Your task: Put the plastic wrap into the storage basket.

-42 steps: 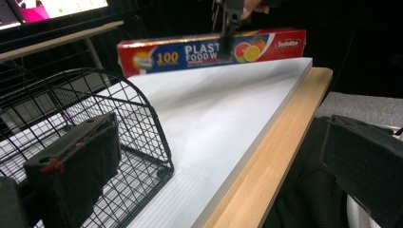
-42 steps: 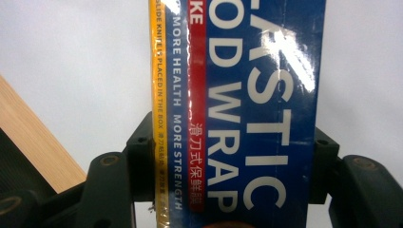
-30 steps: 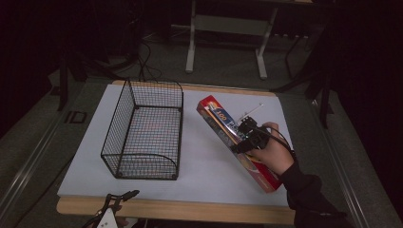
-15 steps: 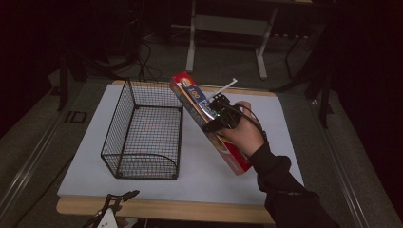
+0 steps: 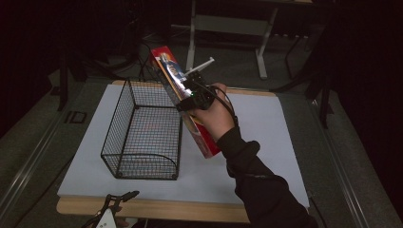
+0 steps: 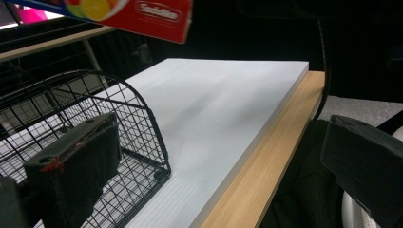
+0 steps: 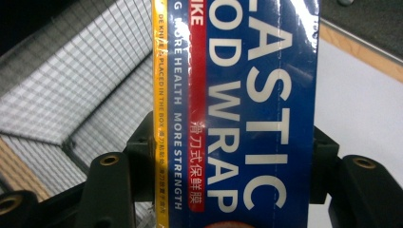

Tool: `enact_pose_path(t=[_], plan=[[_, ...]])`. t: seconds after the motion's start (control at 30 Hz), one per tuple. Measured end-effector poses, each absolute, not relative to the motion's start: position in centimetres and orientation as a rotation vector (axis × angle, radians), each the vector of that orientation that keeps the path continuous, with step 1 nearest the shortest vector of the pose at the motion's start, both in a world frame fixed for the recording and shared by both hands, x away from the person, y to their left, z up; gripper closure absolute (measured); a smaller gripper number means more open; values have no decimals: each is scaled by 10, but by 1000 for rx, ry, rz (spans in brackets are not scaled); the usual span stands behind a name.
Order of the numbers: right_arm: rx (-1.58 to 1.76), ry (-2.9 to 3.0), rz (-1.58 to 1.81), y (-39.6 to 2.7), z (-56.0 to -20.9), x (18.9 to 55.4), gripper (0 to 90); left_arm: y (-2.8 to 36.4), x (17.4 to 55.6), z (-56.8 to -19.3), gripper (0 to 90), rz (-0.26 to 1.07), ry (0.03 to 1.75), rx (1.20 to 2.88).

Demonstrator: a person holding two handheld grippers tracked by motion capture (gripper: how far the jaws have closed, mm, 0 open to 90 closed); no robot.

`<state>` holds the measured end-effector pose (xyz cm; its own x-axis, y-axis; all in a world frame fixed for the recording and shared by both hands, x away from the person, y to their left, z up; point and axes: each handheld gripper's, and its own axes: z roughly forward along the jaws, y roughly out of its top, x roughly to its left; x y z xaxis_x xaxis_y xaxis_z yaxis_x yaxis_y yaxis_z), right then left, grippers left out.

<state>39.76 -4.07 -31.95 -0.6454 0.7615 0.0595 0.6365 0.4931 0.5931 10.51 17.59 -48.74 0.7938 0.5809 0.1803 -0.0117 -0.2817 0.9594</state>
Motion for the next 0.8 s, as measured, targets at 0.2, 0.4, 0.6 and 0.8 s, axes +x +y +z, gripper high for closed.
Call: enact_pose_path(t=[0.2,0.4,0.6,0.8], plan=[[1183,2492,924,-14,-313,398,400,176,104,-487,1,610,432,1781],[1190,2435,996,7,-313,398,400,176,103,-486,1,606,427,1779],[1221,2360,1053,23,-313,402,400,175,102,-486,1,599,416,1780],[1267,2286,1126,46,-321,407,399,176,102,-486,1,599,410,1777]])
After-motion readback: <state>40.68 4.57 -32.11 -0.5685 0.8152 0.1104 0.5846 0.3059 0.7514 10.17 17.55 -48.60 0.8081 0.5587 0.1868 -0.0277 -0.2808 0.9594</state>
